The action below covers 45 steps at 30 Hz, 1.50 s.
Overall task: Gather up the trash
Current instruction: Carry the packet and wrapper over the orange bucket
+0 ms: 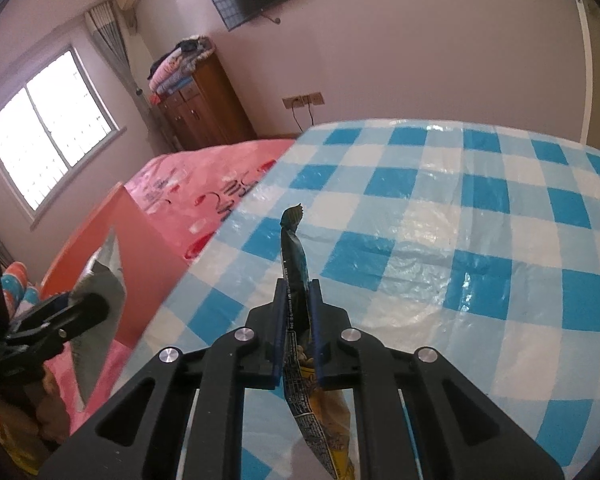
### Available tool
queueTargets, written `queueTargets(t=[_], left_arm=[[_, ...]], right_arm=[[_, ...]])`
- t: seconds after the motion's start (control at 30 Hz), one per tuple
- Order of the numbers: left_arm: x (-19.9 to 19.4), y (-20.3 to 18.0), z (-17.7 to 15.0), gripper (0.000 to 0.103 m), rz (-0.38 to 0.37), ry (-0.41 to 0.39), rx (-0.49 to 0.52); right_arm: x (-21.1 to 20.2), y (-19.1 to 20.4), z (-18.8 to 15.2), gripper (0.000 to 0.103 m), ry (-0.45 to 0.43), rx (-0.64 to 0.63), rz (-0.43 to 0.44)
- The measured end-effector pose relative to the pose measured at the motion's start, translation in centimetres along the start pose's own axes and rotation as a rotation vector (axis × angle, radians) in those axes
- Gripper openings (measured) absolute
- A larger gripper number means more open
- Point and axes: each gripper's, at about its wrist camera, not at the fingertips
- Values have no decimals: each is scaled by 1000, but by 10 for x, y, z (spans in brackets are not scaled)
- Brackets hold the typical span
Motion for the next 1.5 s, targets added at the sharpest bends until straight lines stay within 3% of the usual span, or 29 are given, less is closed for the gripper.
queueTargets(t=[0.4, 0.73, 1.0, 1.17, 1.5], left_arm=[[-49, 17, 24, 73, 2, -113, -20], [-96, 83, 55, 73, 143, -237, -99], [-85, 141, 65, 73, 250, -224, -203], [-66, 157, 62, 73, 265, -185, -237], [-36, 169, 53, 75, 268, -113, -275]], right_arm=[[-28, 64, 37, 11, -57, -27, 179], [4, 156, 86, 11, -20, -73, 430], [56, 209, 114, 11, 52, -37, 583], [87, 225, 121, 11, 83, -3, 593], [122, 213, 111, 19, 125, 18, 493]])
Point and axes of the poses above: each gripper's, at about its wrist camera, not at the fingertips, and x roughly the way its jaws point, y to its left, z to its top, and after that the axes turned 2 degrees about z, right-handed
